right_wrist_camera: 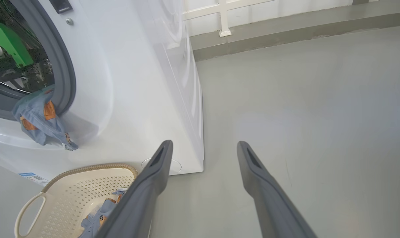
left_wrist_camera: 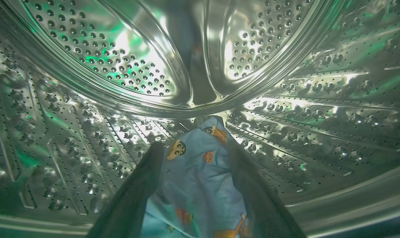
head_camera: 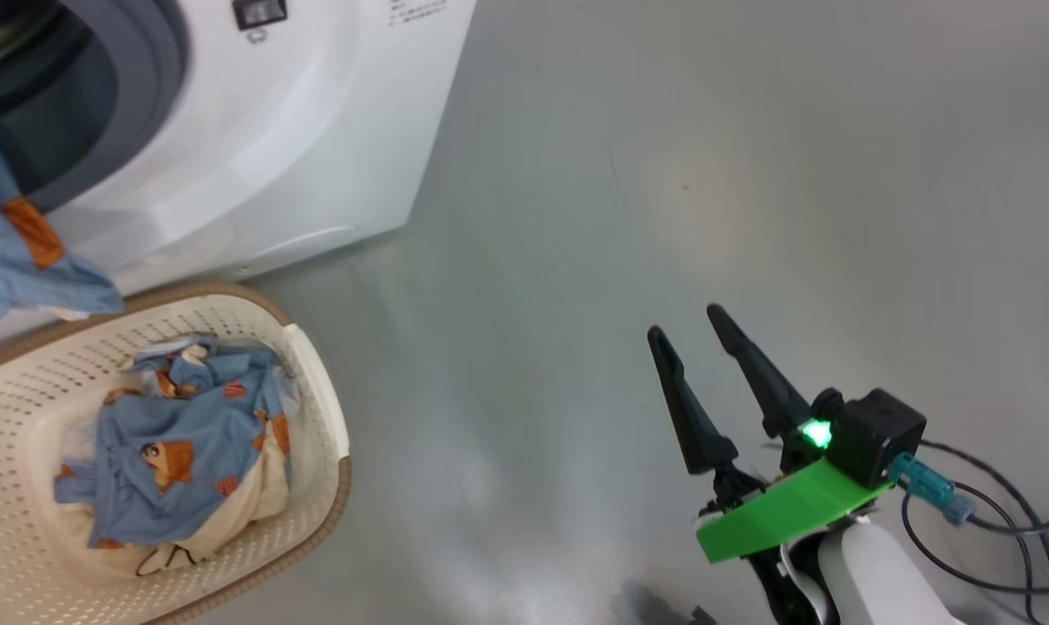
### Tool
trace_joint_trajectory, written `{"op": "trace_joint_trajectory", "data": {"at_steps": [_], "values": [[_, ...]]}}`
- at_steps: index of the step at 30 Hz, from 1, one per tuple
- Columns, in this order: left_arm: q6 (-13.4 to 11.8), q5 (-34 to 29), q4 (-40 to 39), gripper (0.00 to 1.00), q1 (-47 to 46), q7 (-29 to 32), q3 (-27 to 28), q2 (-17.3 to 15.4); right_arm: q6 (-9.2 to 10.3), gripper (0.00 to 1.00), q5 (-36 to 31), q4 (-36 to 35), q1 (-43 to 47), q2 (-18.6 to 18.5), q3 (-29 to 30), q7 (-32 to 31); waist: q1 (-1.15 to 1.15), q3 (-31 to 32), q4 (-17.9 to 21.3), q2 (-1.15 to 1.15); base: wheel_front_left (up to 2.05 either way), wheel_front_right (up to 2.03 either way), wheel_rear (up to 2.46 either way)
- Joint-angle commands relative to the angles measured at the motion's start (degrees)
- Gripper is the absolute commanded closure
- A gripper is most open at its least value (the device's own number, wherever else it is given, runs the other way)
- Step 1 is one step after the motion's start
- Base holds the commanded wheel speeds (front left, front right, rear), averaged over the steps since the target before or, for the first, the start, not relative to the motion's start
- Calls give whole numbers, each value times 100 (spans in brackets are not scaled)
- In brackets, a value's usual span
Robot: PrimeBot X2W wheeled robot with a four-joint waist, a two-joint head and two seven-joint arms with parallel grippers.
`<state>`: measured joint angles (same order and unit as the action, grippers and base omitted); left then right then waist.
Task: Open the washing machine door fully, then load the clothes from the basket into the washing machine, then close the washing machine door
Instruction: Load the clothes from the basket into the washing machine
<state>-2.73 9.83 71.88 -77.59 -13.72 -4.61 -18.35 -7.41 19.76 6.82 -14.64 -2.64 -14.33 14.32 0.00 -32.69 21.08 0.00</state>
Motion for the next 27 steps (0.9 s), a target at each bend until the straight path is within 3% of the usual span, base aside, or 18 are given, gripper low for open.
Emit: {"op": "trace_joint_trajectory", "data": {"at_steps": [1, 11, 19, 27], "values": [[-46, 26, -82, 0, 71, -55, 26, -183, -8, 0, -78, -88, 215, -24, -113, 68, 0, 114, -82, 0, 0, 0, 0], [-153, 241, -115, 0, 412, -115, 89, 221, -8, 0, -160, -52, 272, -24, -12, 68, 0, 401, -340, 0, 0, 0, 0], [-203, 366, -661, 0, 907, -126, 150, 557, -8, 0, -257, -49, 328, -24, 147, 68, 0, 639, -637, 0, 0, 0, 0], [-28, 500, -1312, 0, 1630, -127, 222, 851, -8, 0, -415, -58, 443, -24, 403, 68, 0, 908, -1046, 0, 0, 0, 0]]}}
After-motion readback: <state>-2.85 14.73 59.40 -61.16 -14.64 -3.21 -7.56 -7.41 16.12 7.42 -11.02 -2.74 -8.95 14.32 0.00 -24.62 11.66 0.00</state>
